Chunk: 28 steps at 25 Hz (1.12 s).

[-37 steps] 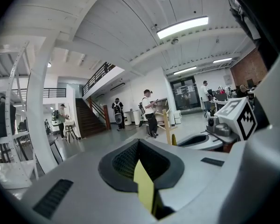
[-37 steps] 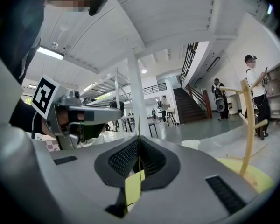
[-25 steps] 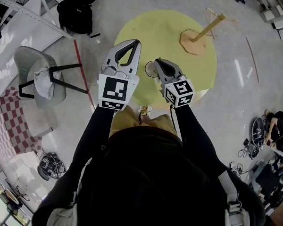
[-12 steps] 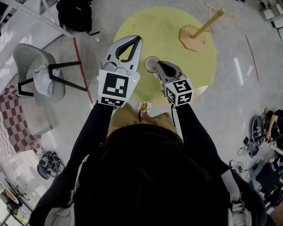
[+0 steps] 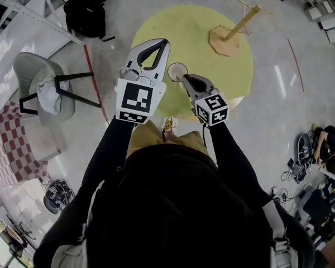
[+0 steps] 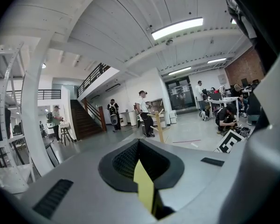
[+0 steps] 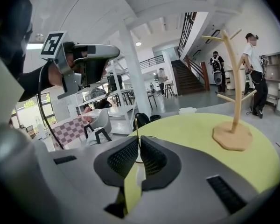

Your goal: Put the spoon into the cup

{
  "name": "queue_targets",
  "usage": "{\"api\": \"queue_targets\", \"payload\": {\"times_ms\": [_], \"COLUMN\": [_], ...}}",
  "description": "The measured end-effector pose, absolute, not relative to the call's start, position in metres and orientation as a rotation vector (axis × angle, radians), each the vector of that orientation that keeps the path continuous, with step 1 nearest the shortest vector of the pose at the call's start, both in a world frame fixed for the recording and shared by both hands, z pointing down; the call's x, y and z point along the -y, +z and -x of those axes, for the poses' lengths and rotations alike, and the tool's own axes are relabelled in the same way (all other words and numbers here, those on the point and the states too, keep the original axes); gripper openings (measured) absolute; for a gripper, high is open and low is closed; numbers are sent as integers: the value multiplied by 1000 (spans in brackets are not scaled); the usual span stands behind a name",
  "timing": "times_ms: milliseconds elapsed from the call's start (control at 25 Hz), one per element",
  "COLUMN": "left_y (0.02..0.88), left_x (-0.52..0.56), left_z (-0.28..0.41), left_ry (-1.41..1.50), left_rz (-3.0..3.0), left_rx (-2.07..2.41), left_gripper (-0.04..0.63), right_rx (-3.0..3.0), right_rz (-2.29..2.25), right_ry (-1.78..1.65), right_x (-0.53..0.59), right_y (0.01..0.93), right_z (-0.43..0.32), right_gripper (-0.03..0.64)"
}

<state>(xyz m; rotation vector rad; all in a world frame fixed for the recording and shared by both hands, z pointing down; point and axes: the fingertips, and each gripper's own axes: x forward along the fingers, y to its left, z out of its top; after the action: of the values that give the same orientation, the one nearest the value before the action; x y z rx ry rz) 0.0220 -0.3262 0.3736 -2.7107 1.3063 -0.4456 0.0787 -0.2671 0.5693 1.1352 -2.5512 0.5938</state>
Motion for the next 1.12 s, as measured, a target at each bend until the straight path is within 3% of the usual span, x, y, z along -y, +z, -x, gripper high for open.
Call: {"api": "queue_targets", "payload": {"times_ms": [840, 880, 920, 960, 1120], "left_y": [371, 371, 371, 372, 373], "left_x": [315, 315, 316, 316, 320], "left_z": [-20, -19, -18, -18, -16], "left_ry": [-433, -435, -438, -441, -444], "left_rz": [2704, 2704, 2703, 2702, 2700], "left_rx": [-1336, -1337, -1337, -1338, -1342], "left_gripper": [15, 15, 15, 15, 15], "right_rx": [2466, 2474, 2481, 2488, 2514], "right_rz": [-965, -962, -959, -957, -955], "right_ry": [376, 385, 395, 402, 408], "right_x": [254, 254, 254, 254, 255], "right_y": [582, 582, 582, 582, 579], "right_z": [-60, -59, -58, -57, -55], "right_gripper": [36, 74, 168, 198, 232]}}
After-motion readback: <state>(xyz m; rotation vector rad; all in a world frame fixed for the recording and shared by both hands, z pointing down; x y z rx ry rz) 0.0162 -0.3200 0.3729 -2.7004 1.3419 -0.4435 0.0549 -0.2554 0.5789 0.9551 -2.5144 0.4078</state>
